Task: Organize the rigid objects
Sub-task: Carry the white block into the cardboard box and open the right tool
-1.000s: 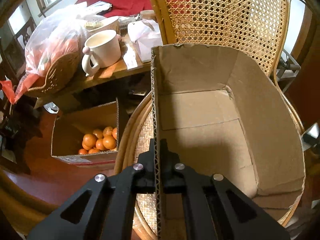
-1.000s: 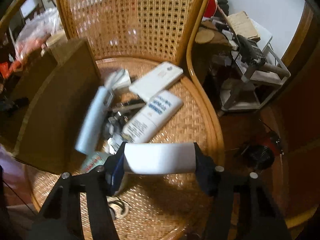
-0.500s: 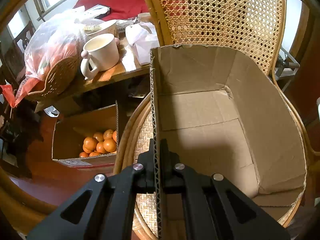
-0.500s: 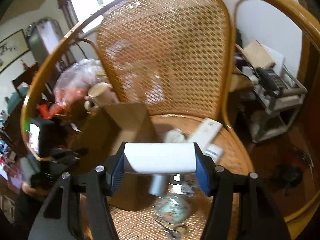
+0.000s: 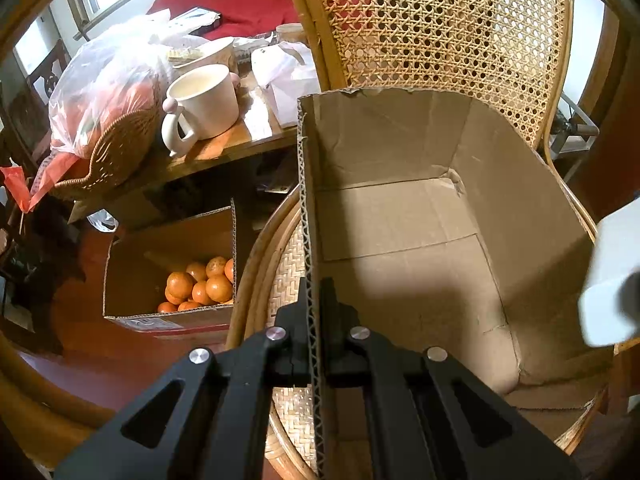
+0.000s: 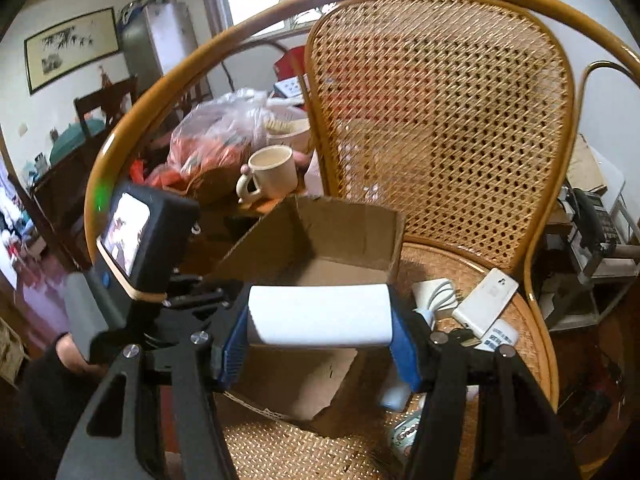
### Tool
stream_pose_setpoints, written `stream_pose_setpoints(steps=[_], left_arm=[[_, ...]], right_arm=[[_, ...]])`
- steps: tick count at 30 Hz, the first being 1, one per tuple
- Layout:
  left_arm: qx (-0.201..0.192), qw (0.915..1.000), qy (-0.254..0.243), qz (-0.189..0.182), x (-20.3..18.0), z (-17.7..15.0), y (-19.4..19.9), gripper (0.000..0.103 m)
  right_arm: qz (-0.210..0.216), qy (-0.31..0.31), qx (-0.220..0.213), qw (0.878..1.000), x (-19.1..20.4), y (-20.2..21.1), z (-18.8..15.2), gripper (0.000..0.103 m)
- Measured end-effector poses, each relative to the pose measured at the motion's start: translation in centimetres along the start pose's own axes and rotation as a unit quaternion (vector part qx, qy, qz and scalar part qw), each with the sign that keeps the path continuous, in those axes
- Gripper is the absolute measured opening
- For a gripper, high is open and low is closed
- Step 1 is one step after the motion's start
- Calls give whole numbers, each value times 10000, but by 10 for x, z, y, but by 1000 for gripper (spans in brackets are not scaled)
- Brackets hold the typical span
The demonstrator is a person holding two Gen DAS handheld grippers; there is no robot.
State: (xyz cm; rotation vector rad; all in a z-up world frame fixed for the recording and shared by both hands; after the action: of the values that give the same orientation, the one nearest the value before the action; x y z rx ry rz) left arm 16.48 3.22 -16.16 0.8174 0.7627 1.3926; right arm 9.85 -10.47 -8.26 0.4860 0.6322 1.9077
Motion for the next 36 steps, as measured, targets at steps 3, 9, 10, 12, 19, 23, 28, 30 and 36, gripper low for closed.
stream_pose_setpoints(steps=[3, 9, 10, 12, 19, 23, 28, 30, 36], left_arm=[[5, 10000, 9, 1, 0, 0, 0, 3], [60, 9999, 130, -83, 4, 0, -1, 3], [56, 9999, 134, -85, 4, 0, -1, 3], [44, 9999, 125, -68, 3, 0, -1, 3], [65, 9998, 150, -73, 4, 0, -2, 4], [100, 9999, 80, -50, 2, -2, -4, 3], [97, 9999, 83, -46, 2, -2, -3, 3], [104, 9999, 91, -26, 2, -3, -3, 3], [104, 9999, 96, -18, 1, -3, -3, 3]], right_arm=[[-46, 253, -7, 9997, 6, -4, -1, 65], [121, 965, 55, 9952, 29, -5, -9, 65], [110, 1075, 91, 9941, 32, -8, -11, 65], [82, 1346, 140, 9908, 39, -11, -16, 65], [155, 1417, 273, 9894, 44, -16, -23, 65], [270, 1168, 35, 9928, 39, -4, -11, 68], [120, 967, -11, 9952, 25, 7, -8, 86], [67, 930, 94, 9956, 18, 7, -11, 88], [-131, 806, 463, 9956, -3, 10, -26, 90]])
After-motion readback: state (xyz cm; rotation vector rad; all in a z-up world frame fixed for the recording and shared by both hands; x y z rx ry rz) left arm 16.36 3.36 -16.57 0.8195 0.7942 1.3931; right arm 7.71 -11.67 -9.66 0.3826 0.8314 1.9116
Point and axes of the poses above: each gripper's, at about its wrist camera, not at the fingertips, and y roughly against the way its jaws point, x to its left, z to its top, the point moved 6 cm from there along -y, roughly the way its jaws point, and after that the axes turned 9 degrees about y, right-handed, at the moved point
